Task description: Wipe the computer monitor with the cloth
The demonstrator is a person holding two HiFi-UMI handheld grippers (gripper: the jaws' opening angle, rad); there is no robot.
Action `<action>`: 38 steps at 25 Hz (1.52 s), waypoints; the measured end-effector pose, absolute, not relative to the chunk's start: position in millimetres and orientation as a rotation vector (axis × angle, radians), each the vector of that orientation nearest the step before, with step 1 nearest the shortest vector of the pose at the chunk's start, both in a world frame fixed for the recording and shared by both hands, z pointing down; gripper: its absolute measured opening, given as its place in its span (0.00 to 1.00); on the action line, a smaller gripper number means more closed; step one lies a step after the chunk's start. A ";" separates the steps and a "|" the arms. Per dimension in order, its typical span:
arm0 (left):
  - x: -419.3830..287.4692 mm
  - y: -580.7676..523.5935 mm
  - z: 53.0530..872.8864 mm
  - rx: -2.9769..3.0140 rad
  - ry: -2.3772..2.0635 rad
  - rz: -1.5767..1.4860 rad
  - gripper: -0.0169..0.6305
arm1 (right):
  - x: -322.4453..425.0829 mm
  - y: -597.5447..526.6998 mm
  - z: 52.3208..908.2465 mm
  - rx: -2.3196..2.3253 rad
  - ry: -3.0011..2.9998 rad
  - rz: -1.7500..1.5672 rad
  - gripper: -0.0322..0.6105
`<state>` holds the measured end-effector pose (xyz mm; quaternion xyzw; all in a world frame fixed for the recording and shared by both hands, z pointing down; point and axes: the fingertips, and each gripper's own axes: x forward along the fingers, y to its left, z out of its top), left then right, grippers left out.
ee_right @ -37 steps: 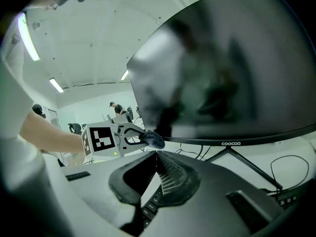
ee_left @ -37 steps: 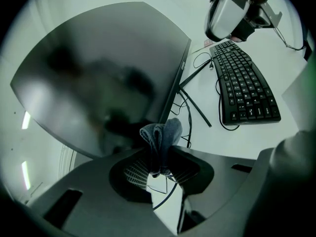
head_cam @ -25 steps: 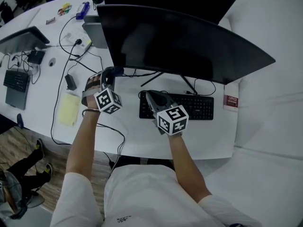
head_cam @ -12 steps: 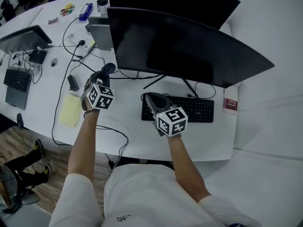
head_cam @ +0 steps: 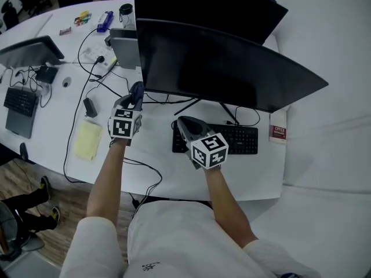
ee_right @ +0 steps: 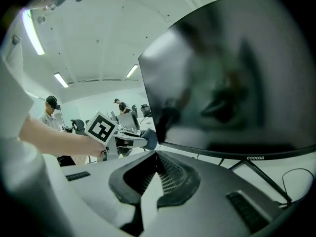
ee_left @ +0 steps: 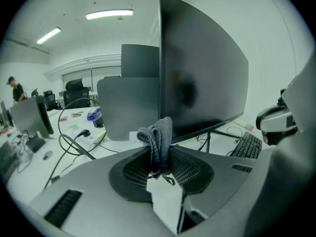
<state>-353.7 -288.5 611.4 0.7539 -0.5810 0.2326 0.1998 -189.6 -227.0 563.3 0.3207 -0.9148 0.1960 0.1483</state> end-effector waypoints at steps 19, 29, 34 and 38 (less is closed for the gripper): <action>-358.3 -318.7 511.9 2.271 -1.696 0.536 0.19 | -200.8 -237.3 526.3 0.906 -2.701 0.498 0.08; -360.1 -324.3 440.5 2.371 -1.745 0.502 0.19 | -210.8 -235.6 500.6 0.889 -2.755 0.463 0.08; -359.9 -327.1 410.7 2.405 -1.777 0.501 0.19 | -215.0 -235.5 480.5 0.897 -2.786 0.418 0.08; -359.7 -327.9 386.2 2.436 -1.802 0.488 0.19 | -220.9 -236.2 462.5 0.909 -2.813 0.386 0.08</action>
